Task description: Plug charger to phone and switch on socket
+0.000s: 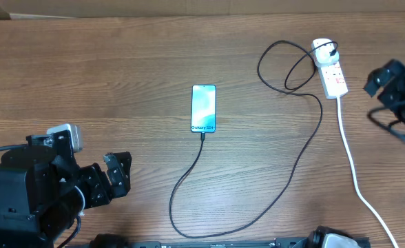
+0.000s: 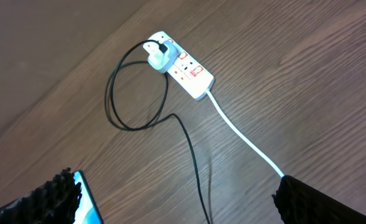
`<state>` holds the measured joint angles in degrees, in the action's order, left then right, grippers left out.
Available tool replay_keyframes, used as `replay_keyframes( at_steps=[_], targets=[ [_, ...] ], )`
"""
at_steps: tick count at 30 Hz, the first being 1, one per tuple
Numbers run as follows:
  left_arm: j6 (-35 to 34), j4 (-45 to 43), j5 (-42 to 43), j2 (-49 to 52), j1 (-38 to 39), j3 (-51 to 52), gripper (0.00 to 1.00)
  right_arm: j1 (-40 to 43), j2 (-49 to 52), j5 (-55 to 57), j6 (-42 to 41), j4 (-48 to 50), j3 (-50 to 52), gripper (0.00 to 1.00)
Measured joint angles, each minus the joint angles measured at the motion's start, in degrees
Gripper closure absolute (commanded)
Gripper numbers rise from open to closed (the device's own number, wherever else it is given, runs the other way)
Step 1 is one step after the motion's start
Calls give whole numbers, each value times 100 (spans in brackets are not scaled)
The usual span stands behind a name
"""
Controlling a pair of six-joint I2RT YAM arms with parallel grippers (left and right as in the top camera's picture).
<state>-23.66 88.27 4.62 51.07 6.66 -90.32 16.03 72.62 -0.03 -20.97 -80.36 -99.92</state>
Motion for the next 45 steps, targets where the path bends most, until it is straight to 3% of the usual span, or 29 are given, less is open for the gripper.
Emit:
replay_keyframes(
  at_steps=[15,21,45],
  targets=[
    [0,2,0,0,0,11,0,0,-2382,-2,-2,96,2065,0],
    [0,2,0,0,0,9,0,0,-2520,0,-2,-345,2081,0],
    [0,2,0,0,0,11,0,0,-2509,0,0,-350,2081,0]
  ],
)
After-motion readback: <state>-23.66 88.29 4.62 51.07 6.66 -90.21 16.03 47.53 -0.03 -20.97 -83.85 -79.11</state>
